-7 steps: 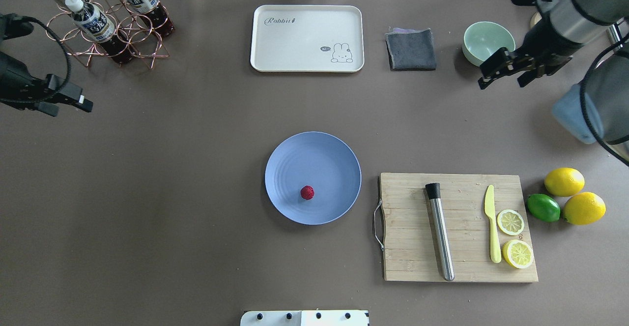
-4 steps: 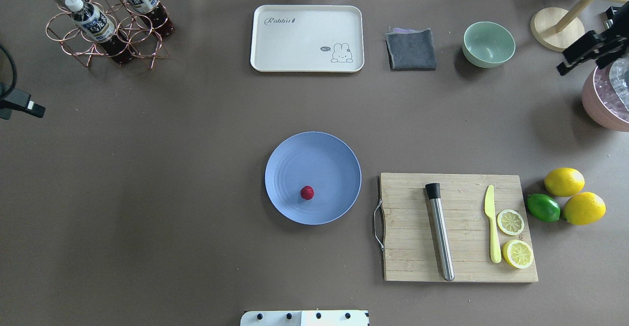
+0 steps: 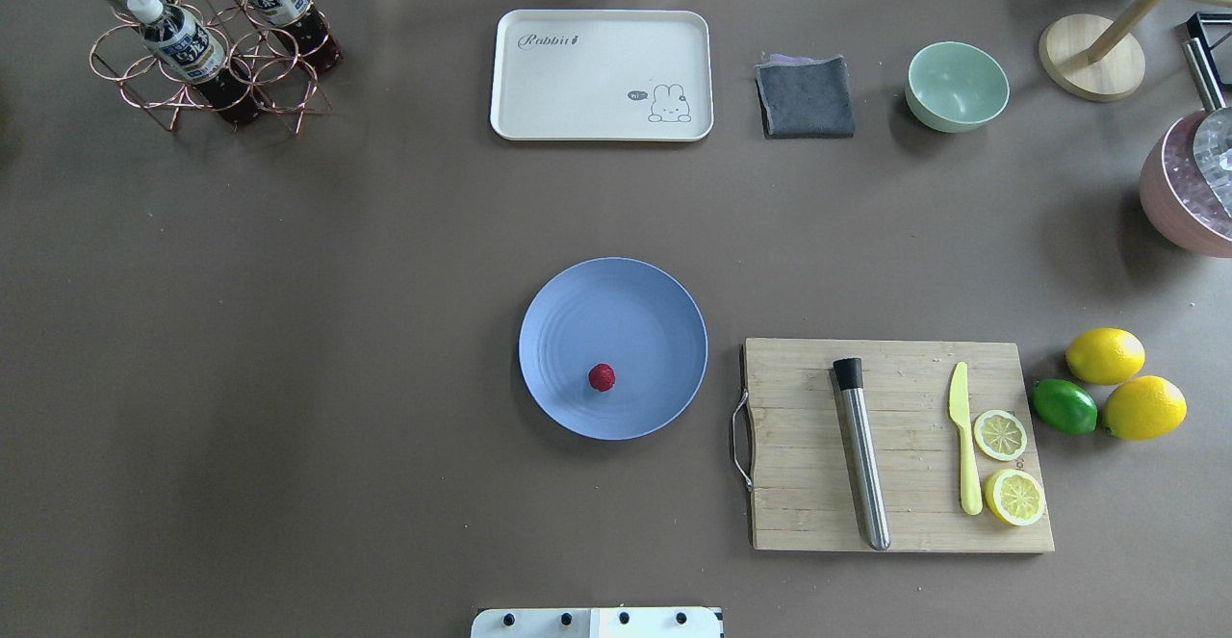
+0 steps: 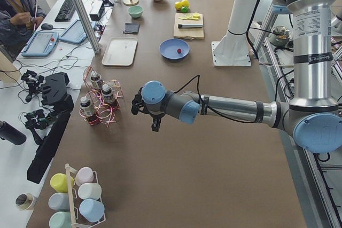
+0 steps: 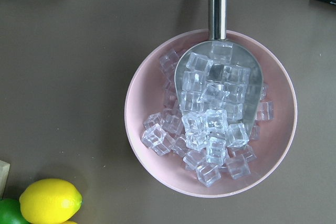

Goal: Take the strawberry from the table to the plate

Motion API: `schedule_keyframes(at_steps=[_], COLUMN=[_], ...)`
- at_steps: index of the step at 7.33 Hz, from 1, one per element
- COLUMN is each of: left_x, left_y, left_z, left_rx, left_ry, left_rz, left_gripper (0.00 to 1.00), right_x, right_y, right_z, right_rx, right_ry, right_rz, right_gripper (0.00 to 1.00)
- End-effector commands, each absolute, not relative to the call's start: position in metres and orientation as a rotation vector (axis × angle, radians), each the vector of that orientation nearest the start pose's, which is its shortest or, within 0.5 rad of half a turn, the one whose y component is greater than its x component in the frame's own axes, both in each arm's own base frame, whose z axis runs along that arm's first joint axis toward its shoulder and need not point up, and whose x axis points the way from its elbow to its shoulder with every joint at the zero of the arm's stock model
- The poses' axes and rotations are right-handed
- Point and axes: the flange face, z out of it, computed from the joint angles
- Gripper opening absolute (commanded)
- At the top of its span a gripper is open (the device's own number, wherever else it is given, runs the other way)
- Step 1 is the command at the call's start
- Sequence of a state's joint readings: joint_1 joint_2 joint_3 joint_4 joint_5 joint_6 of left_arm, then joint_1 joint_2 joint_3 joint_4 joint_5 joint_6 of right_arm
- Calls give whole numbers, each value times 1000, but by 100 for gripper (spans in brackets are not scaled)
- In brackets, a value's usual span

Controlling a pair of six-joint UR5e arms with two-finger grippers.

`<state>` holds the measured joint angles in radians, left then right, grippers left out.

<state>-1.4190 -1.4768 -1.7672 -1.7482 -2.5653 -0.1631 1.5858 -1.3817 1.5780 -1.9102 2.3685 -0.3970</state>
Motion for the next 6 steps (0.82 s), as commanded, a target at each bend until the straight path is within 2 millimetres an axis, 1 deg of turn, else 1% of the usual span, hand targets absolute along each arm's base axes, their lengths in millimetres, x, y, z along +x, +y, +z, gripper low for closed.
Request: schedule_keyframes(at_steps=[1,2,3,4,5,6], left_x=[-28,-44,-64,-70,-74,-74], left_y=[-489,-494,-492,-494,-501,-501], left_z=[560,553,549,548,546,551], left_rx=[76,89,117,128,136,125], left_ry=[984,981,976,946,857,847], left_rz=[140,126,96,91,100,93], left_gripper=[97,97,97,97,97,97], right_x=[73,75,76,76,76,76], right_y=[-547,-546,-543,-543,-543,-543], right_z=[596,597,600,601,600,600], right_rx=[20,20,15,12,13,13], right_ry=[-797,-784,-768,-758,-757,-757], right_rz=[-310,-311,-313,-316,-316,-316], right_gripper=[100,100,100,100,100,100])
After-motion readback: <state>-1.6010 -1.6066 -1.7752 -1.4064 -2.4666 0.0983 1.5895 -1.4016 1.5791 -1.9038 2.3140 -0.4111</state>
